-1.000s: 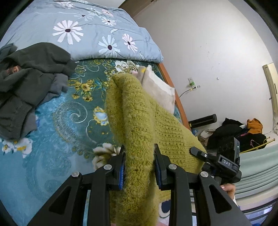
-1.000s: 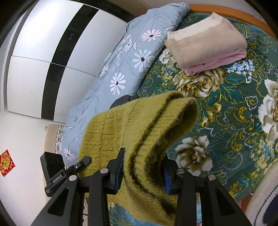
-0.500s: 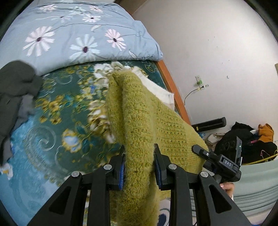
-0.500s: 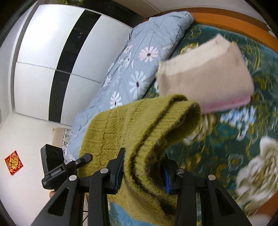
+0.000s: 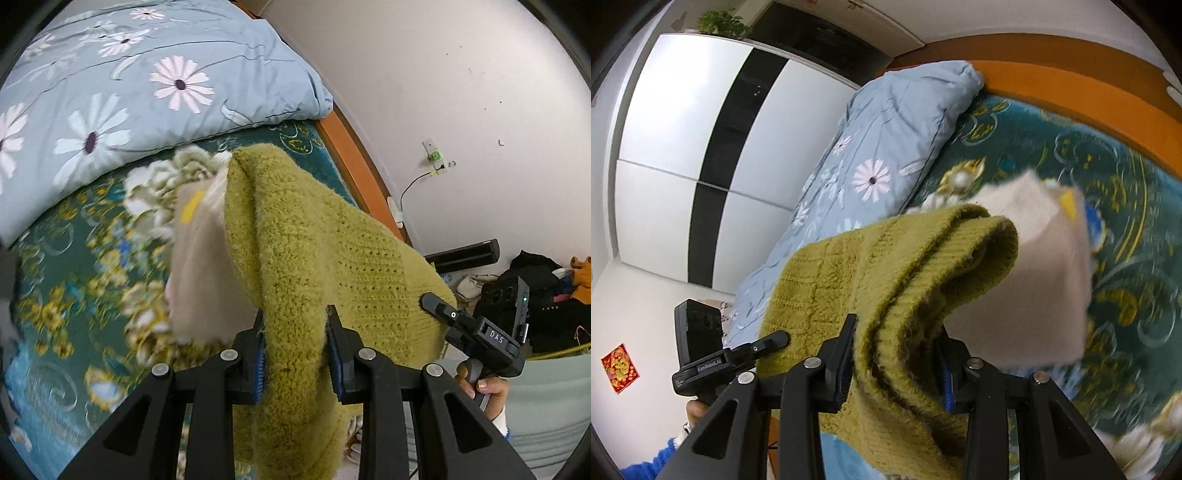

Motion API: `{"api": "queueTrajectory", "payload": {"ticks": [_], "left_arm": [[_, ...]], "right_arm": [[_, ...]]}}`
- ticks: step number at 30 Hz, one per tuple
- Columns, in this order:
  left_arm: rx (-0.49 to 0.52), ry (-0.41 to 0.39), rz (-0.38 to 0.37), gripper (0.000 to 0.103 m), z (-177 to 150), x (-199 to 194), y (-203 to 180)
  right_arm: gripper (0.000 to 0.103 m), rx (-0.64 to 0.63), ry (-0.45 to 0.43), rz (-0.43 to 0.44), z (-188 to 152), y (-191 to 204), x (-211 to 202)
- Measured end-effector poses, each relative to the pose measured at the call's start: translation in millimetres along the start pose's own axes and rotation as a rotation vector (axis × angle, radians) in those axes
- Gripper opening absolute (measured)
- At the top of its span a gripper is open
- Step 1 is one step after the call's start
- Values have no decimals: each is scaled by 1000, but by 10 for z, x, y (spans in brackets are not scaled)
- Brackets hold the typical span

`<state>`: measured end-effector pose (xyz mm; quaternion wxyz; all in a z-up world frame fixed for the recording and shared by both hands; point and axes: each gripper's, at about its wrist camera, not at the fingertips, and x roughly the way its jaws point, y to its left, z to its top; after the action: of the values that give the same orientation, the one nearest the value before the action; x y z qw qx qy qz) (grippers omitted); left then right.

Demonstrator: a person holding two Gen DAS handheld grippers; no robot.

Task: Fold clothes
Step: 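Carry the sweater with both tools toward the pink towel stack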

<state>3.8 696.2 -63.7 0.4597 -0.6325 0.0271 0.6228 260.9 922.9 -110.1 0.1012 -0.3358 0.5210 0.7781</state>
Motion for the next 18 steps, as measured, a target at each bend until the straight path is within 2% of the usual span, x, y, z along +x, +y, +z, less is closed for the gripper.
{"api": "queueTrajectory", "payload": {"ticks": [4, 8, 14, 18], "left_arm": [[-6, 1, -3, 29, 259, 331, 1], [-21, 22, 10, 29, 381, 679, 121], [-112, 63, 72, 29, 314, 1099, 524], [-117, 71, 66, 29, 258, 1163, 640]], "right_arm": [[39, 0, 0, -20, 335, -217, 168], [39, 35, 10, -49, 465, -545, 359], [39, 109, 47, -104, 396, -1008, 719], [40, 150, 43, -82, 293, -1209, 763]]}}
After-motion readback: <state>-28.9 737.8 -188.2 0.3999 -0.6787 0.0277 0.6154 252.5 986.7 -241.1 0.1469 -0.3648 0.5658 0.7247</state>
